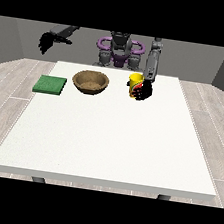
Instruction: Pick the cup and pour the ball into the bowl, then pick the bowl and place it on the pad
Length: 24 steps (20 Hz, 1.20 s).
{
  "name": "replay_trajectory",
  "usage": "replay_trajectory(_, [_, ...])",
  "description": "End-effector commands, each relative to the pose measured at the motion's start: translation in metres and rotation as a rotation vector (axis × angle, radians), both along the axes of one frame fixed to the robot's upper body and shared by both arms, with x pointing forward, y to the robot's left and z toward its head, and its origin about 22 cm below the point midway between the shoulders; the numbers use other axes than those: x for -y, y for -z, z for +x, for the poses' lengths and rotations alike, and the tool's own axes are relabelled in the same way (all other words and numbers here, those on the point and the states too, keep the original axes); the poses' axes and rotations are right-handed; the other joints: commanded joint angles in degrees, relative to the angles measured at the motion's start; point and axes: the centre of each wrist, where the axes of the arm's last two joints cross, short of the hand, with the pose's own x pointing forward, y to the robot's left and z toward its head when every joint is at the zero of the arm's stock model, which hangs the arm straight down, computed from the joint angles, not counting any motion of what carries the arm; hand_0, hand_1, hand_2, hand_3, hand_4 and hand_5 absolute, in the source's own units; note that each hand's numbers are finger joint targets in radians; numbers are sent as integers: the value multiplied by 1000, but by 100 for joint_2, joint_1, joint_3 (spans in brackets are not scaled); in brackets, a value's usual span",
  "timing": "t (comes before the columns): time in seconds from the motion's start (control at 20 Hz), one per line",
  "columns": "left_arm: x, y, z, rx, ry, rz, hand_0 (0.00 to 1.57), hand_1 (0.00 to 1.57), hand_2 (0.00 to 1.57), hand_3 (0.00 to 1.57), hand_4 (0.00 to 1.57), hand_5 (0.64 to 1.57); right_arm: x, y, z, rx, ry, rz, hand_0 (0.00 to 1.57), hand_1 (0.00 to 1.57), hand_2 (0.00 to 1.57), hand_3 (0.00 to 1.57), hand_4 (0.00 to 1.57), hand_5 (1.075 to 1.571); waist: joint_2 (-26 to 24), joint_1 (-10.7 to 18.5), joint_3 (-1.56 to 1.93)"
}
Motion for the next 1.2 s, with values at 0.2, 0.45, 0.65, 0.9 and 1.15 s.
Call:
replay_trajectory(0.2, [-74, -50, 26, -176, -98, 350, 1414, 1414, 1571, 1571, 1571, 1329, 24, 45, -25, -204, 49, 5, 0, 0, 0, 0, 0, 1569, -1195, 256, -49])
replay_trajectory(0.45, [-73, -126, 75, -214, -138, 522, 1459, 1459, 1571, 1571, 1571, 1282, 20, 53, -13, -210, 65, 11, 0, 0, 0, 0, 0, 1568, -1213, 428, -56])
replay_trajectory(0.65, [-26, -131, 88, -235, -165, 623, 1491, 1491, 1571, 1571, 1571, 1273, 26, 59, -11, -208, 68, 31, 0, 0, 0, 0, 0, 1568, -1210, 377, -61])
replay_trajectory(0.9, [10, -133, 93, -222, -185, 708, 1490, 1490, 1571, 1571, 1512, 1267, 31, 51, 0, -177, 71, 53, 0, 0, 0, 0, 0, 1569, -1096, 400, -69])
replay_trajectory(1.15, [33, -140, 96, -214, -213, 821, 1501, 1501, 1571, 1571, 1508, 1244, 59, 48, -6, -198, 88, 53, 0, 0, 0, 0, 0, 1570, -1214, 455, -69])
